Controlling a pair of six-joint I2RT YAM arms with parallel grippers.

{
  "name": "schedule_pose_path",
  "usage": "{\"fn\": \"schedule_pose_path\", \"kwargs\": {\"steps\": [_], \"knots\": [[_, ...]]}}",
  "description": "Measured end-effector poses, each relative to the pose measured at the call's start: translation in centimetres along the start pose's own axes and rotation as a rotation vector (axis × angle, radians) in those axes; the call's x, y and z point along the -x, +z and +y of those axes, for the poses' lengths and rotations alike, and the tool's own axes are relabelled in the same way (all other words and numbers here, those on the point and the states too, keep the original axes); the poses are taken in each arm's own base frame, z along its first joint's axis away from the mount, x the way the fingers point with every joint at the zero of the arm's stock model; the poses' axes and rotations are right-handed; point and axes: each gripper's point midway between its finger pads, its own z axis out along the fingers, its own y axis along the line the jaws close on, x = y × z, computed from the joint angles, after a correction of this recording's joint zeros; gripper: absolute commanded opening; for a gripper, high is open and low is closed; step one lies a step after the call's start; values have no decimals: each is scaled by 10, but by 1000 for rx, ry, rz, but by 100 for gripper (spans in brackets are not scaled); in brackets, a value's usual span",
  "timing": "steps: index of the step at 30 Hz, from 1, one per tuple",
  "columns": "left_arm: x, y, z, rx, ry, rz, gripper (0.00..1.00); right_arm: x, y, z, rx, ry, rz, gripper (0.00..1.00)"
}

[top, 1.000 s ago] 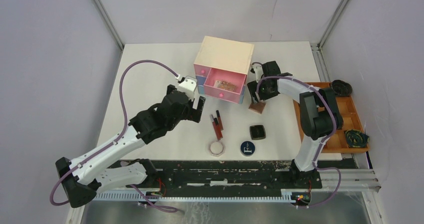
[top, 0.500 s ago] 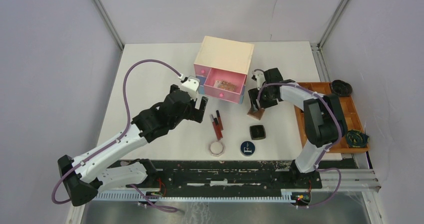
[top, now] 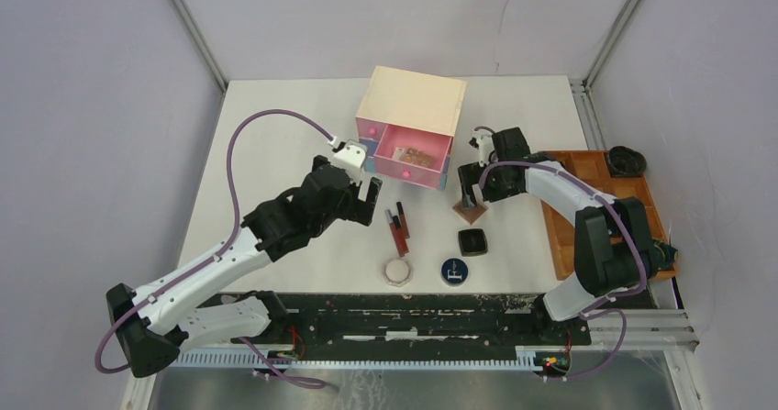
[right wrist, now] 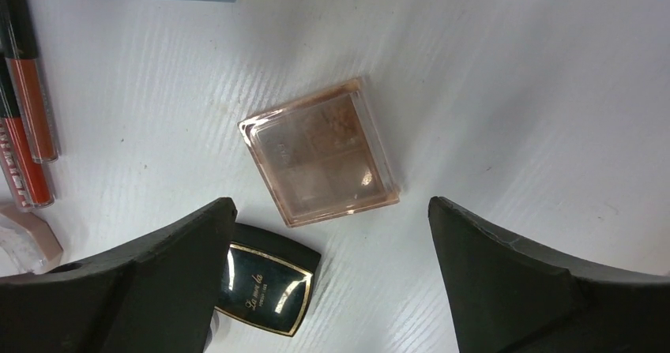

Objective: Organize the makeup
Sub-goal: Pick up the makeup from the center of the board.

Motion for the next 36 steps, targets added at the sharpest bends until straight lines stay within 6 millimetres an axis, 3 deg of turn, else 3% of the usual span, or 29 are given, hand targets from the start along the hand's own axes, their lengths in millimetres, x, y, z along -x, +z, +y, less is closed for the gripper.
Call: {"fn": "schedule_pose_path", "kwargs": {"steps": [15,27,36], "knots": [[-1,0,0,1,0,2,99,-14,13,11,-40,-65,48,100],[-1,1,1,5,0,5,99,-27,27,2,-101,-81,117,100],[-5,3,2,8,3,13,99,-25,31,-1,-137,-98,127,100]]}}
